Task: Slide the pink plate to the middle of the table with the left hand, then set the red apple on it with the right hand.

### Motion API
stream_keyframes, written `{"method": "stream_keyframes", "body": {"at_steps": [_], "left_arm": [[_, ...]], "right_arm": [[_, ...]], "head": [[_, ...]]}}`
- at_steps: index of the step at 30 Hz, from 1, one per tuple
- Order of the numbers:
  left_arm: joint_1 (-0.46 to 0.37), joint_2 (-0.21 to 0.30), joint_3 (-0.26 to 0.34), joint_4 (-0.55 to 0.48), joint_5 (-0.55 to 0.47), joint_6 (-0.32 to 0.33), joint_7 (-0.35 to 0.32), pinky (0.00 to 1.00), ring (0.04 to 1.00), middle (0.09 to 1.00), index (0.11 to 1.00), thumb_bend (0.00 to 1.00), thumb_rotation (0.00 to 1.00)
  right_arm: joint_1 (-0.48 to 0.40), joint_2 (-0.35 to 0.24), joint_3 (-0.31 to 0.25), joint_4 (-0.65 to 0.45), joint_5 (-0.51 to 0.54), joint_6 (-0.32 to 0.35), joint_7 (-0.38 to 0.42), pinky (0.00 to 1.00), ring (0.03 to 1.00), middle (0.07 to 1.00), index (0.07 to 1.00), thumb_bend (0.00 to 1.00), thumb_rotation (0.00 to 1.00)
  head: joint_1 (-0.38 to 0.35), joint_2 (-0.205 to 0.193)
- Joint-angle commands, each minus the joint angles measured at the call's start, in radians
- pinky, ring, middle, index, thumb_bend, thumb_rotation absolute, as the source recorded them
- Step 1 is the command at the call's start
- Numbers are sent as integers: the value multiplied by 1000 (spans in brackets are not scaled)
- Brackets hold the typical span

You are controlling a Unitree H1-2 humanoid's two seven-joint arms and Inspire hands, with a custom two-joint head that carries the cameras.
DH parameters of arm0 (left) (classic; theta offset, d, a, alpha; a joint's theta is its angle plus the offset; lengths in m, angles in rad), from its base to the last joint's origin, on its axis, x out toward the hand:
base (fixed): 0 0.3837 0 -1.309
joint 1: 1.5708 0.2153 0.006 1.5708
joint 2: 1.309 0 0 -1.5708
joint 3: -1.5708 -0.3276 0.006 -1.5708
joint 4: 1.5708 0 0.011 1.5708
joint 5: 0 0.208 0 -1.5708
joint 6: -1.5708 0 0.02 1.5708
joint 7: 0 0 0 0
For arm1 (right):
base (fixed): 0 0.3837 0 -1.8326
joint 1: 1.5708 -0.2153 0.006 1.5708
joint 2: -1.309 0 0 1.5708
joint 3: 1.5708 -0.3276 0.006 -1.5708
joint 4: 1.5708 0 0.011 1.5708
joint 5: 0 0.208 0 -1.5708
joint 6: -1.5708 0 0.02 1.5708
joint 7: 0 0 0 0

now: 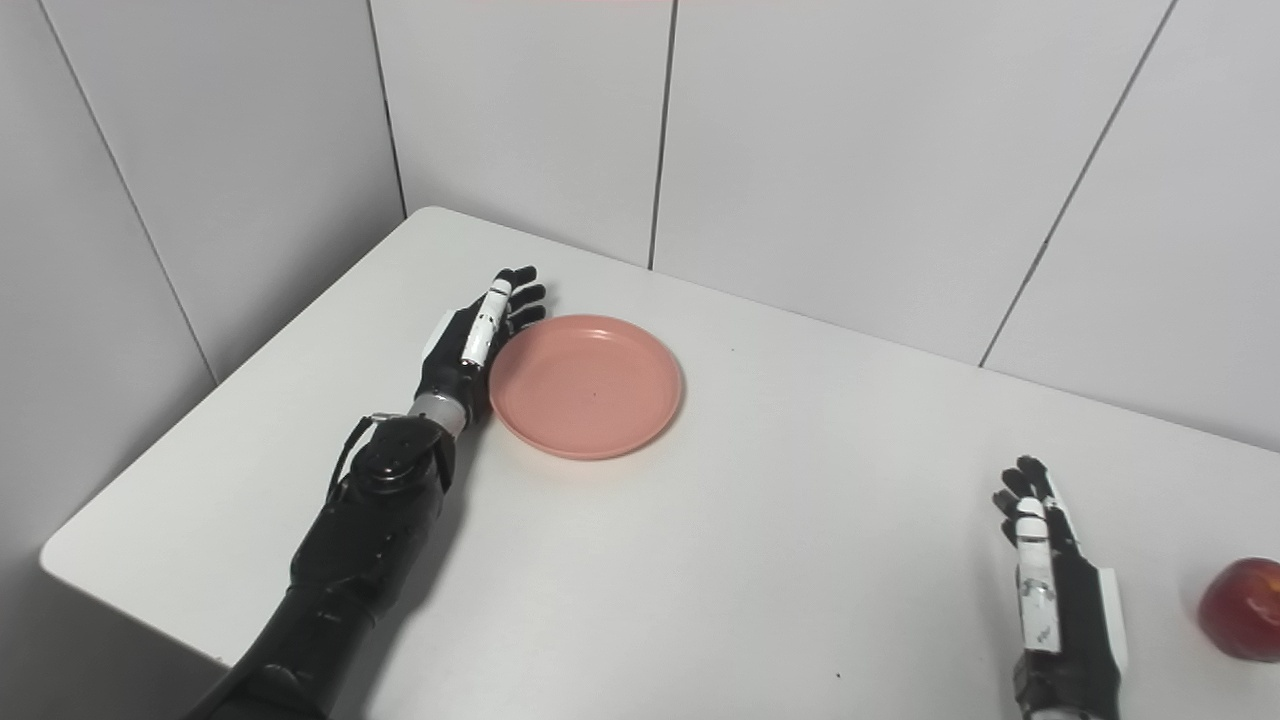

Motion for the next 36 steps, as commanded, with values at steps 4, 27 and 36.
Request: {"method": "stream_keyframes", "body": {"at_steps": [4, 27, 36], "left_arm": [[-25, -30, -35, -3, 9, 3, -36, 839, 854, 858, 832, 360, 1000], [0, -83, -62, -79, -10, 61, -76, 874, 881, 882, 854, 356, 1000], [10, -99, -99, -107, 15, 82, -80, 858, 872, 879, 853, 369, 1000]], "right_arm": [[-21, -2, -1, -24, 2, -41, 5, 949, 903, 913, 913, 142, 1000], [-20, 17, -2, -44, 13, -9, -3, 934, 896, 908, 912, 152, 1000], [-23, 24, 5, -50, -2, 6, -12, 925, 900, 906, 906, 163, 1000]], "head": [[-9, 6], [-53, 36], [-87, 50]]}}
